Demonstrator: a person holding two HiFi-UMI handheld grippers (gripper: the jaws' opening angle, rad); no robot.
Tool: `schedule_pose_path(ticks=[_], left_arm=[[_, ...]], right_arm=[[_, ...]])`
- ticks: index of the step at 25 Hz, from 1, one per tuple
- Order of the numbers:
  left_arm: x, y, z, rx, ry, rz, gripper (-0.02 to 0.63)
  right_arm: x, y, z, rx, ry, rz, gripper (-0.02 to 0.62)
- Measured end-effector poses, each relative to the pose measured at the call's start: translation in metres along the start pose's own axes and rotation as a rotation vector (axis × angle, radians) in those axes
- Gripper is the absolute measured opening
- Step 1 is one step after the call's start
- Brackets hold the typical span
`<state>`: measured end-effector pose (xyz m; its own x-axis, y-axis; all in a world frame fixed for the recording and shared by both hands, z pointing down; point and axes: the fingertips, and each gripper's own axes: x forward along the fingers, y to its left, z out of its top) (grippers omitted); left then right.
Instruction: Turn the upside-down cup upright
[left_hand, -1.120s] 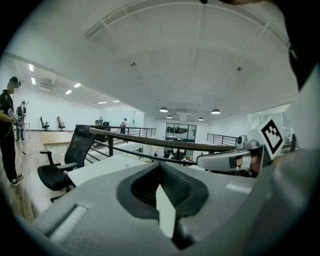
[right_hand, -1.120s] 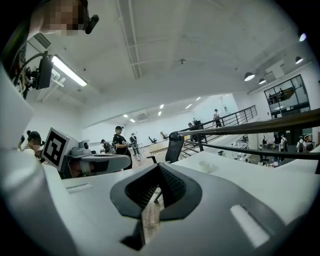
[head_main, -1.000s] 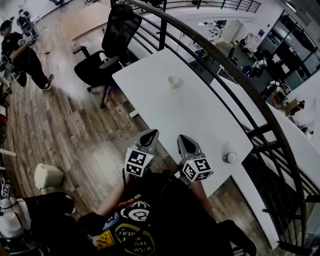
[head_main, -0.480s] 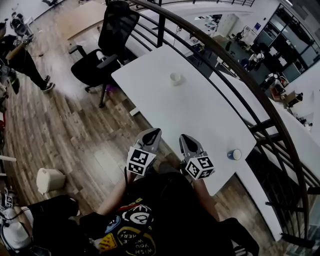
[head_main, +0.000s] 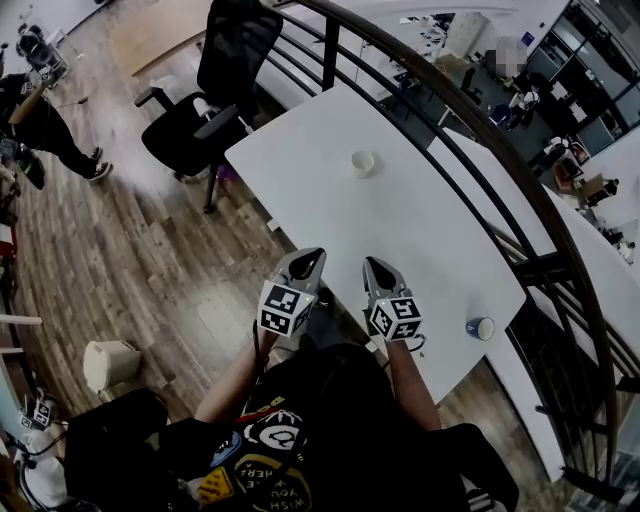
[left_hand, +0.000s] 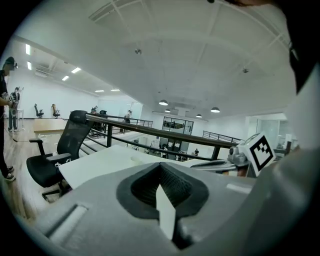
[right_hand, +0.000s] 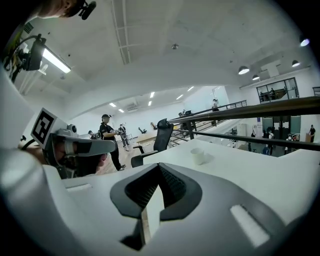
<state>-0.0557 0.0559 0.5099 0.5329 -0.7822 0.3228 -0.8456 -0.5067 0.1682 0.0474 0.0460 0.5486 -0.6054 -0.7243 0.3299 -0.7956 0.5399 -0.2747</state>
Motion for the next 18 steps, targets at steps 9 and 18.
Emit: schedule_pose_path(ticks=[9,18], left_arm=[[0.085,0.059,0.003,0.038,0.120,0.017,0.003],[0.115,0.076,-0.018,-0.018,0.209,-0.012,0.003]], right_arm=[[0.154,-0.117,-0.012,-0.038,-0.002,-0.099,0.052],[0.288,-0.203,-0.028,-0.122,0.069,-0.150,0.408]])
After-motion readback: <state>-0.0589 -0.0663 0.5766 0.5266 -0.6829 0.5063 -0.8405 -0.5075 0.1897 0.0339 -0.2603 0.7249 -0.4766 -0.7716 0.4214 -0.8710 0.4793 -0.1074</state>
